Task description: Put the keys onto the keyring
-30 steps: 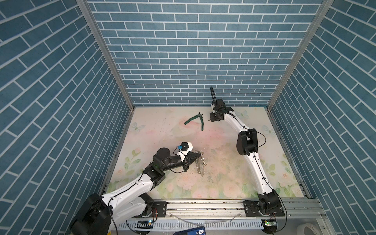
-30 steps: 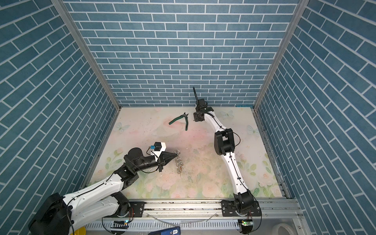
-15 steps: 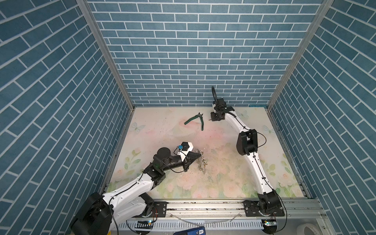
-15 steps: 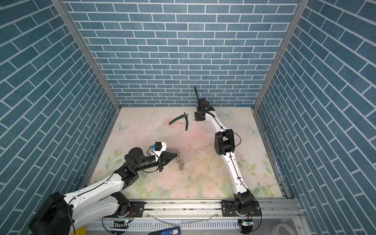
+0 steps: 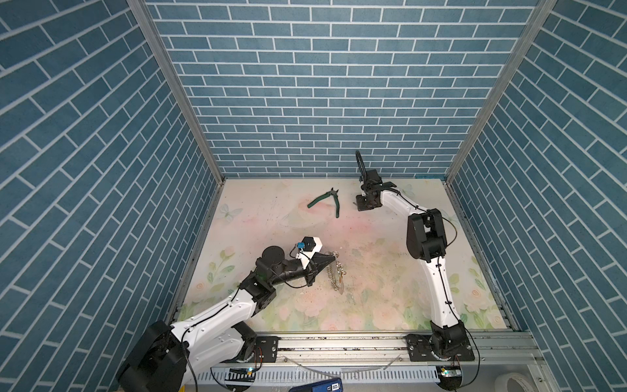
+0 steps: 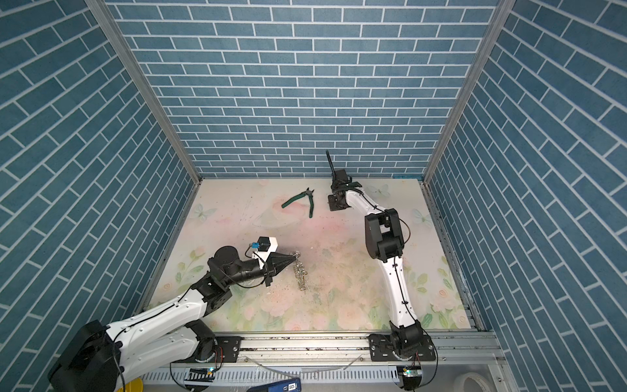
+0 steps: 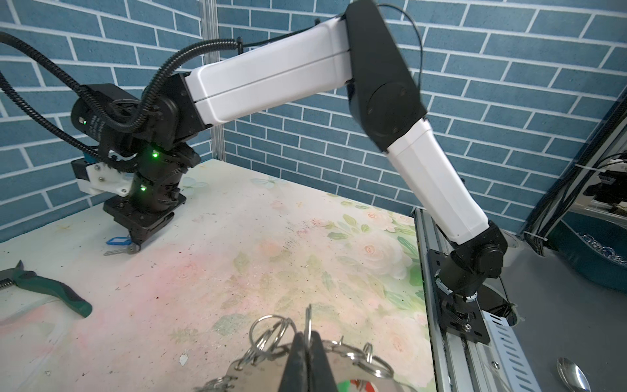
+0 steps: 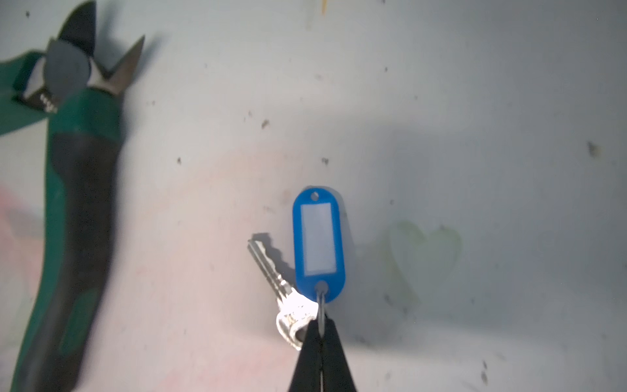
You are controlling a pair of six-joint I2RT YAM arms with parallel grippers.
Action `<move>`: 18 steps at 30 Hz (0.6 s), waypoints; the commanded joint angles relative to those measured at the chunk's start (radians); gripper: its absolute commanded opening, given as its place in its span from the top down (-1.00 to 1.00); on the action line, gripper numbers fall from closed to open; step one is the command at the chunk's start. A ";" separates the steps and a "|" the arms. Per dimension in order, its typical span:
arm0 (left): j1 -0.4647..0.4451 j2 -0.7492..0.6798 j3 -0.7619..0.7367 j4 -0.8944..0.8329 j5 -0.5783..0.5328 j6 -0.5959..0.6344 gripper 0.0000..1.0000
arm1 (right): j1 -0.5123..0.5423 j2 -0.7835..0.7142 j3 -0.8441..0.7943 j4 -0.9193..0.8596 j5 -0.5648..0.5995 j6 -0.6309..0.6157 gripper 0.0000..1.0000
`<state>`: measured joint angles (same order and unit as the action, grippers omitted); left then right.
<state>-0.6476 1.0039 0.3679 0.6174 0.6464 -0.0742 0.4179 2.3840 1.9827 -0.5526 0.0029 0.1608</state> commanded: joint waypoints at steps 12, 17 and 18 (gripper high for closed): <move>-0.049 -0.093 -0.021 -0.099 -0.063 0.083 1.00 | 0.175 -0.581 -0.813 0.215 0.002 0.025 1.00; -0.084 -0.123 -0.021 -0.143 -0.092 0.108 1.00 | 0.237 -0.742 -0.989 0.211 -0.029 0.046 1.00; -0.086 -0.125 -0.022 -0.147 -0.096 0.110 1.00 | 0.249 -0.770 -1.013 0.205 -0.029 0.054 1.00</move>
<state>-0.7223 0.8989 0.3538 0.4797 0.5724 0.0074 0.6468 1.6814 1.0328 -0.3534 -0.0154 0.1711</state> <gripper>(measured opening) 0.051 0.047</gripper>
